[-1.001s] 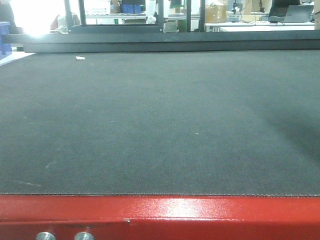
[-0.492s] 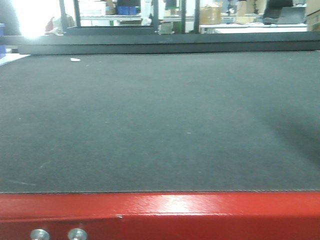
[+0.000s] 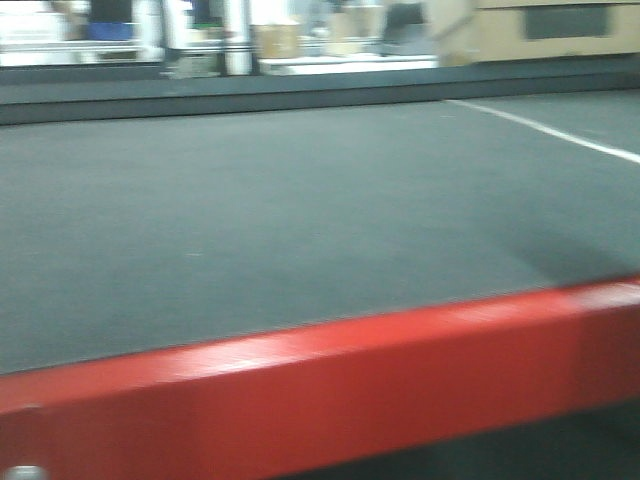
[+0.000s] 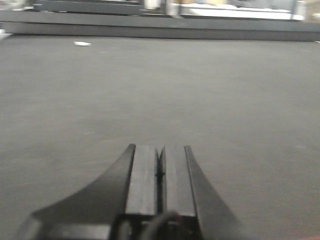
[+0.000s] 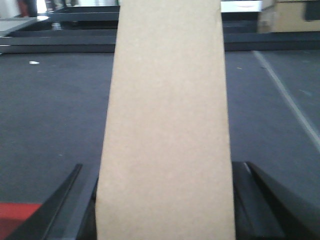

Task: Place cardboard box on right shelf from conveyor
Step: 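Drive away from the conveyor holding the box in the right gripper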

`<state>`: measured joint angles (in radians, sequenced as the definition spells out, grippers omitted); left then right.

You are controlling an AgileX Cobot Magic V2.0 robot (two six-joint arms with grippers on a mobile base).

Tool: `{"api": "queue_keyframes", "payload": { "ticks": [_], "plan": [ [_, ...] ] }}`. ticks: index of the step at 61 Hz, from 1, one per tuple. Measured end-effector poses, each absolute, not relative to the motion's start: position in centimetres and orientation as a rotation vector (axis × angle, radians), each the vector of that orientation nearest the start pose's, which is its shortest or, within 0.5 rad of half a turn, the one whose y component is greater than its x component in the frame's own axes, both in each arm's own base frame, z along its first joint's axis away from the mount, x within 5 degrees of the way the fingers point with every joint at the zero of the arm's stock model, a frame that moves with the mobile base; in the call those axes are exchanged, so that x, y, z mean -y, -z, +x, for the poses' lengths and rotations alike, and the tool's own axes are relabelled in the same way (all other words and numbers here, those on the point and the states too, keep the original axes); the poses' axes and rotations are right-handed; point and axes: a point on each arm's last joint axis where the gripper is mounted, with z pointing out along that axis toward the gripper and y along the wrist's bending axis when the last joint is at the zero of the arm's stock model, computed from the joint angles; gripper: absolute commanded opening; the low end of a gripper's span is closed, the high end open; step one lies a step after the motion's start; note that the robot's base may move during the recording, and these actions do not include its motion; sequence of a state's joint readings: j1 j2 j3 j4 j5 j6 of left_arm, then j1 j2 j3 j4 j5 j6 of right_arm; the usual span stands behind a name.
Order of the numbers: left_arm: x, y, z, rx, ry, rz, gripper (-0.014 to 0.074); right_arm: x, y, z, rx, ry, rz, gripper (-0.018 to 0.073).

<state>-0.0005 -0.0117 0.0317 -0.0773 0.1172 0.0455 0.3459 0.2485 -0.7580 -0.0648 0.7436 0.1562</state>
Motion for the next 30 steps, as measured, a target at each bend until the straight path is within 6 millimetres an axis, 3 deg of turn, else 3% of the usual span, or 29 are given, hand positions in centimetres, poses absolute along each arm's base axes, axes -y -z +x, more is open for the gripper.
{"api": "queue_keyframes", "payload": {
  "ticks": [30],
  "plan": [
    [0.09, -19.25, 5.68, -1.62, 0.032, -0.018, -0.0116, -0.33, -37.57, 2.09, -1.717, -0.299, -0.172, 0.0235]
  ]
}}
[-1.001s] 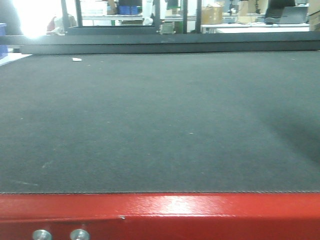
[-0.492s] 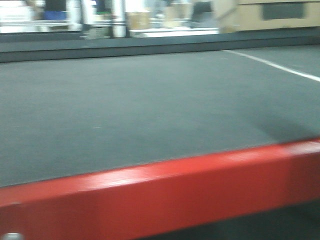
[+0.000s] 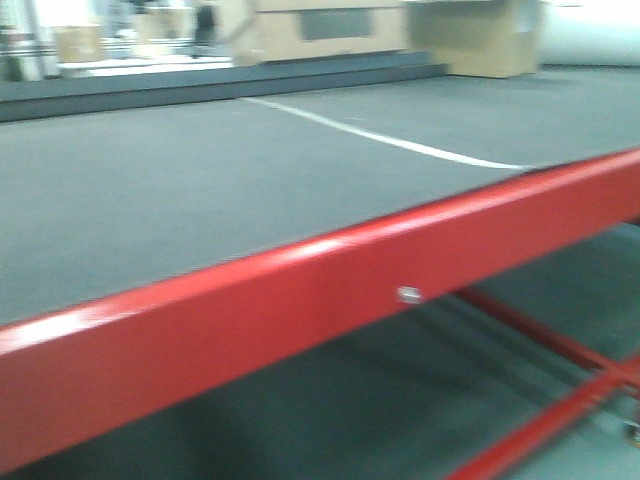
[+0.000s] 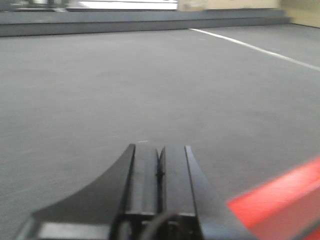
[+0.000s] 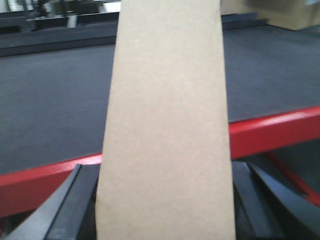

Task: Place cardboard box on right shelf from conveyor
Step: 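Drive away from the conveyor holding the box in the right gripper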

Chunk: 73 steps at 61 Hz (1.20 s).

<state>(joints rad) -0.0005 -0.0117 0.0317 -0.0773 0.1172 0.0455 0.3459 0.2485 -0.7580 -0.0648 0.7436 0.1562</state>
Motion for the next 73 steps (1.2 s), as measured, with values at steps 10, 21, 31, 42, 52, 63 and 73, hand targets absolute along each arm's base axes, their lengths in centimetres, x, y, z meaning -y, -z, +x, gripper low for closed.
{"api": "queue_keyframes", "payload": {
  "ticks": [10, 21, 31, 42, 52, 63, 73],
  "plan": [
    [0.09, -19.25, 5.68, -1.62, 0.032, -0.018, -0.0116, -0.33, -37.57, 2.09, -1.717, -0.299, -0.172, 0.0235],
    [0.09, -19.25, 5.68, -1.62, 0.032, -0.018, -0.0116, -0.33, -37.57, 2.09, -1.717, -0.299, -0.172, 0.0235],
    [0.09, -19.25, 5.68, -1.62, 0.032, -0.018, -0.0116, -0.33, -37.57, 2.09, -1.717, -0.299, -0.172, 0.0235],
    [0.09, -19.25, 5.68, -1.62, 0.032, -0.018, -0.0116, -0.33, -37.57, 2.09, -1.717, -0.299, -0.172, 0.0235],
    [0.09, -19.25, 5.68, -1.62, 0.032, -0.018, -0.0116, -0.33, -37.57, 2.09, -1.717, -0.299, -0.172, 0.0235],
    [0.09, -19.25, 5.68, -1.62, 0.032, -0.018, -0.0116, -0.33, -37.57, 2.09, -1.717, -0.299, -0.172, 0.0235],
    [0.09, -19.25, 5.68, -1.62, 0.032, -0.018, -0.0116, -0.33, -37.57, 2.09, -1.717, -0.299, -0.172, 0.0235]
  ]
}}
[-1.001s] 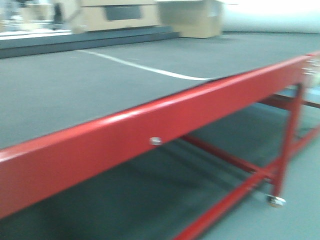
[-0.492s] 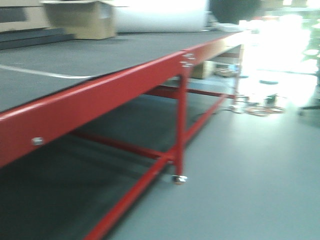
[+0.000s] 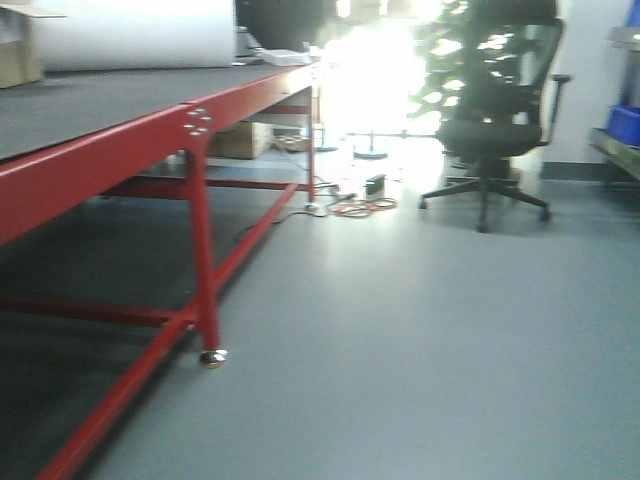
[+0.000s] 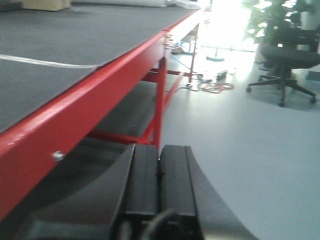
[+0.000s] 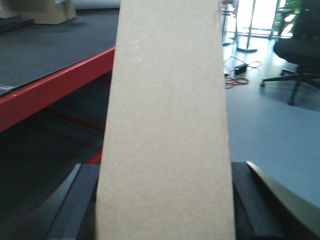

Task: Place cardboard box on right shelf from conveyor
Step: 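Drive away from the conveyor holding the box in the right gripper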

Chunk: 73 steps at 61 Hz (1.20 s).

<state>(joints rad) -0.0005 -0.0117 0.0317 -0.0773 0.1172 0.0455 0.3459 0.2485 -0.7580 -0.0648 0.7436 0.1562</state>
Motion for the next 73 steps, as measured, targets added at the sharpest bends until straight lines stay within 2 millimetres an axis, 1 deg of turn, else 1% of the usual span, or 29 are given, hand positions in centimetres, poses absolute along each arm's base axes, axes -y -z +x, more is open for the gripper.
{"api": "queue_keyframes", "payload": {
  "ticks": [41, 58, 73],
  "plan": [
    [0.09, -19.23, 5.67, -1.622, 0.032, -0.018, -0.0116, -0.3, -37.57, 2.0, -1.713, -0.3, -0.171, 0.0235],
    [0.35, -19.23, 5.66, -1.623, 0.068, 0.02, -0.0116, -0.3, -37.58, 1.94, -1.711, -0.304, -0.171, 0.0235],
    [0.35, -19.23, 5.66, -1.623, 0.068, 0.02, -0.0116, -0.3, -37.58, 1.94, -1.712, -0.304, -0.171, 0.0235]
  ]
}}
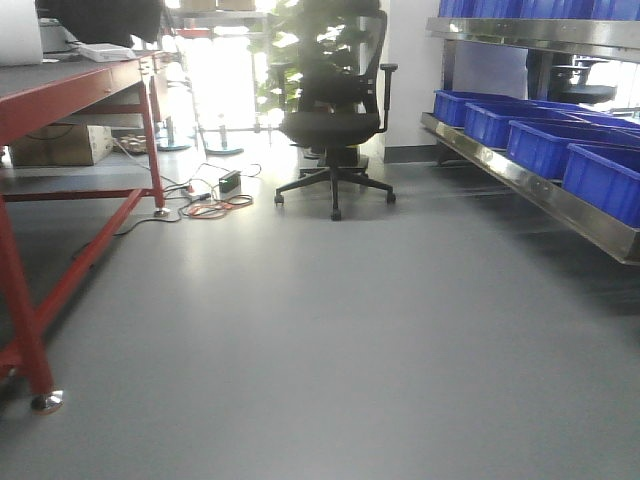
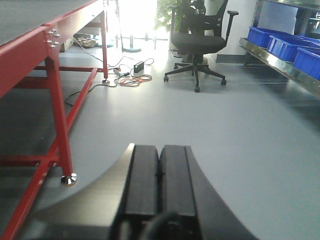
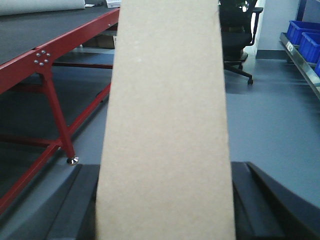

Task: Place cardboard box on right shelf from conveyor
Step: 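Drive away from the conveyor holding the box in the right gripper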

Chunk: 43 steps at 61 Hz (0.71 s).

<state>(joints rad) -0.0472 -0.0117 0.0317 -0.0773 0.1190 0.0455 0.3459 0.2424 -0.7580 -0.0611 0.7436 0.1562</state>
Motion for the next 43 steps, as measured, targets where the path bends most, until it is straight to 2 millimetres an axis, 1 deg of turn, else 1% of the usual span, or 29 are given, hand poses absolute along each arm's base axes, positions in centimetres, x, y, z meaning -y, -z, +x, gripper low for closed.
{"api": "queue_keyframes", "payload": {
  "ticks": [43],
  "plan": [
    [0.35, -19.23, 5.66, -1.623, 0.068, 0.02, -0.0116, -0.31, -37.58, 1.94, -1.712, -0.306, -0.171, 0.0235]
  ]
}}
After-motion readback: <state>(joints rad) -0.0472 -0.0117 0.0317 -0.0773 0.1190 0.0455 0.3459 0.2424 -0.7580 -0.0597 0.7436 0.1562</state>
